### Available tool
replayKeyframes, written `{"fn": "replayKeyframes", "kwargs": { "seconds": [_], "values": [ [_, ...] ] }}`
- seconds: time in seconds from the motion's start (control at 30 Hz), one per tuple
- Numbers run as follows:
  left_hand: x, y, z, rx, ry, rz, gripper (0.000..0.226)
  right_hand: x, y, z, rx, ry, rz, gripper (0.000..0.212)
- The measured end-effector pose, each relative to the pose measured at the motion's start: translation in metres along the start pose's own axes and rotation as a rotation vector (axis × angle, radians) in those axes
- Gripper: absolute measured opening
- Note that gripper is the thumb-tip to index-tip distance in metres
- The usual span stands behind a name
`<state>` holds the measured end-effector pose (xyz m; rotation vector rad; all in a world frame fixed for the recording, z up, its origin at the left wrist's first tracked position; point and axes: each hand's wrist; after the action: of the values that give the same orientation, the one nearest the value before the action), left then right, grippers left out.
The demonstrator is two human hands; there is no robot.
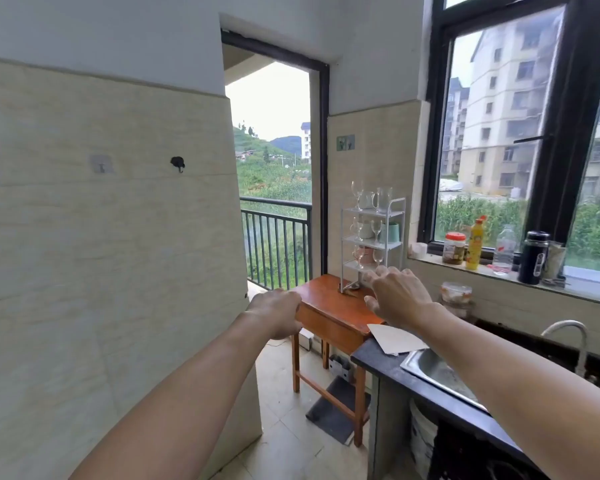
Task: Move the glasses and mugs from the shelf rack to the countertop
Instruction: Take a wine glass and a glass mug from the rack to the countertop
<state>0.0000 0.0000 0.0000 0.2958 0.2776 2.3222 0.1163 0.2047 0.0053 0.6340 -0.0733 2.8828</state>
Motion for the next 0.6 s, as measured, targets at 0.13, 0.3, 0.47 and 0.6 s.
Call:
{"fn": "replayKeyframes", "kwargs": {
  "seconds": [0.13, 0.3, 0.47, 0.6],
  "values": [
    [0.060, 0.002, -0.020, 0.029, 0.018, 0.008, 0.034, 0.051, -0.033, -0.036, 0.017, -0.014, 0.000, 0.041],
    [0.148, 0.016, -0.037, 0.022, 0.029, 0.020, 0.036, 0.133, -0.077, -0.075, 0.038, -0.015, 0.001, 0.040],
    [0.216, 0.037, -0.060, 0.007, 0.045, 0.033, 0.038, 0.205, -0.103, -0.107, 0.042, 0.003, 0.011, 0.048],
    [0.275, 0.060, -0.081, -0.019, 0.059, 0.039, 0.040, 0.258, -0.117, -0.138, 0.026, 0.021, 0.023, 0.049]
  ]
}}
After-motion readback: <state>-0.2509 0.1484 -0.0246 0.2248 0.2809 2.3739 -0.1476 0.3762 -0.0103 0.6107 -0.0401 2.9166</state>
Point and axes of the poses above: each hand's wrist, its own x-axis towards the middle knuckle, its own z-axis out of the back of the hand, y = z × x, and after that the axes turned 15 degrees about x, right-handed
